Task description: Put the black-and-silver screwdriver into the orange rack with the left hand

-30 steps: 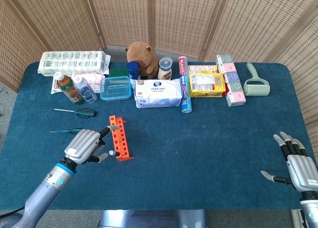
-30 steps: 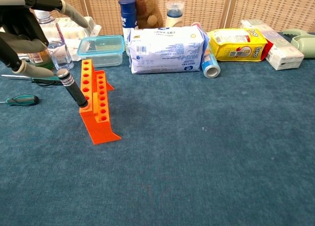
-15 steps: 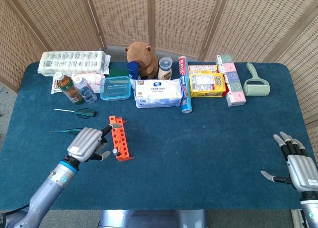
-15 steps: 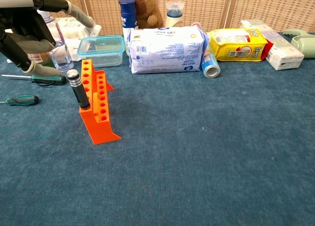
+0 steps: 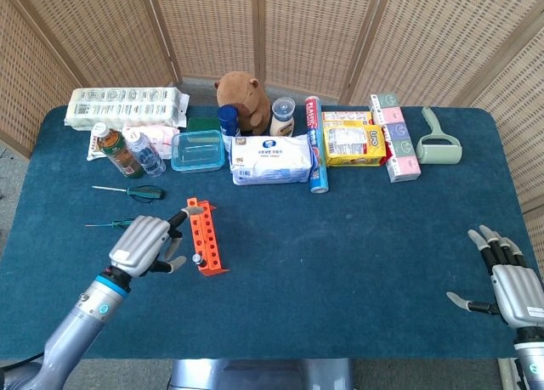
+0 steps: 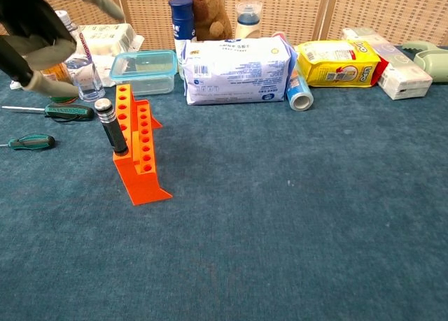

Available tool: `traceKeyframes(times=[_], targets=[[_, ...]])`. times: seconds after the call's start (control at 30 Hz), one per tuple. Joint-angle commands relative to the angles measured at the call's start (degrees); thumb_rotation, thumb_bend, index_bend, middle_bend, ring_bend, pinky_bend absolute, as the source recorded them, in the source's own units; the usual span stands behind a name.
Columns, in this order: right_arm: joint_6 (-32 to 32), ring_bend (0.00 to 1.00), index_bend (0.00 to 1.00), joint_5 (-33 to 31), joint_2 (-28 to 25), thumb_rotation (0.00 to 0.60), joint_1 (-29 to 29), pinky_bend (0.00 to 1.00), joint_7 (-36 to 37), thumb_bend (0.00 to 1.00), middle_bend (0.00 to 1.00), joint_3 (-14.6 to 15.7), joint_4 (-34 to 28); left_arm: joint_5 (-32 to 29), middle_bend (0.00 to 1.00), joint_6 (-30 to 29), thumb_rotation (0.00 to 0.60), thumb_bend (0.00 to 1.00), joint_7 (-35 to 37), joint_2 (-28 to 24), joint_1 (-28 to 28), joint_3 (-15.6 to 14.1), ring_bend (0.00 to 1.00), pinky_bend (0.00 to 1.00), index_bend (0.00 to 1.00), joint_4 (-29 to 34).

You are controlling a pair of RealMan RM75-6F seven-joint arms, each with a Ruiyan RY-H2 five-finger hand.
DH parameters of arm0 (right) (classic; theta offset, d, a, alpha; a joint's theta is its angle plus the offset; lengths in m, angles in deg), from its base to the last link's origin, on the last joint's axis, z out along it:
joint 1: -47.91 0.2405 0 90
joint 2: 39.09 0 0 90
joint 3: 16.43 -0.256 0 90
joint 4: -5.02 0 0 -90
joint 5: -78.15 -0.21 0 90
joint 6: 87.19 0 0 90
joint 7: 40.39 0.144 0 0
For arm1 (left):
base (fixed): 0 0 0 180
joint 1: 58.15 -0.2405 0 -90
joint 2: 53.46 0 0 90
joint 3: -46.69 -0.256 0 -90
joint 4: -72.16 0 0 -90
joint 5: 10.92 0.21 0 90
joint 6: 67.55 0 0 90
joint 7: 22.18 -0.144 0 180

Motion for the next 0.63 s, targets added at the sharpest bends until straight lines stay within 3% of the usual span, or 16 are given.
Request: traceKeyframes(times=[0.03,0.1,0.17,0.37,0.5,0.63], targets=[[0.0,0.00,0.04,0.0,0.0,0.410,0.0,0.00,-0.1,0.00,0.00,0.0,0.0,4.3,0.17,-2.0,0.600,0.14,0.9,-3.1,-2.3,-1.3,0.25,0.57,0.00,1.4],[0.0,0.00,0.04,-0.1,0.0,0.410,0.0,0.00,-0.1,0.00,0.00,0.0,0.0,7.3,0.03,-3.0,0.600,0.10,1.0,-5.6,-4.0,-3.0,0.06,0.43,0.00,1.3],[0.1,0.00,0.04,0.0,0.1,0.409,0.0,0.00,-0.2,0.00,0.00,0.0,0.0,10.2,0.00,-4.5,0.600,0.07,0.8,-7.0,-5.6,-4.4,0.01,0.33,0.00,0.3],[0.5,0.00,0.04,0.3,0.4,0.412,-0.1,0.00,-0.8,0.00,0.00,0.0,-0.1,21.0,0.00,-15.2,0.600,0.12,3.6,-6.9,-14.1,-9.0,0.00,0.17,0.00,-10.3],[0.7,0.00,0.04,0.4,0.7,0.408,-0.1,0.00,-1.5,0.00,0.00,-0.1,-0.3,22.4,0.00,-23.9,0.600,0.16,6.4,-3.2,-21.5,-11.4,0.00,0.14,0.00,-19.2],[1.3,0.00,0.04,0.5,1.2,0.413,-0.2,0.00,-2.5,0.00,0.00,-0.2,-0.2,21.6,0.00,-28.3,0.600,0.16,6.1,-0.7,-26.3,-12.0,0.00,0.12,0.00,-24.2]])
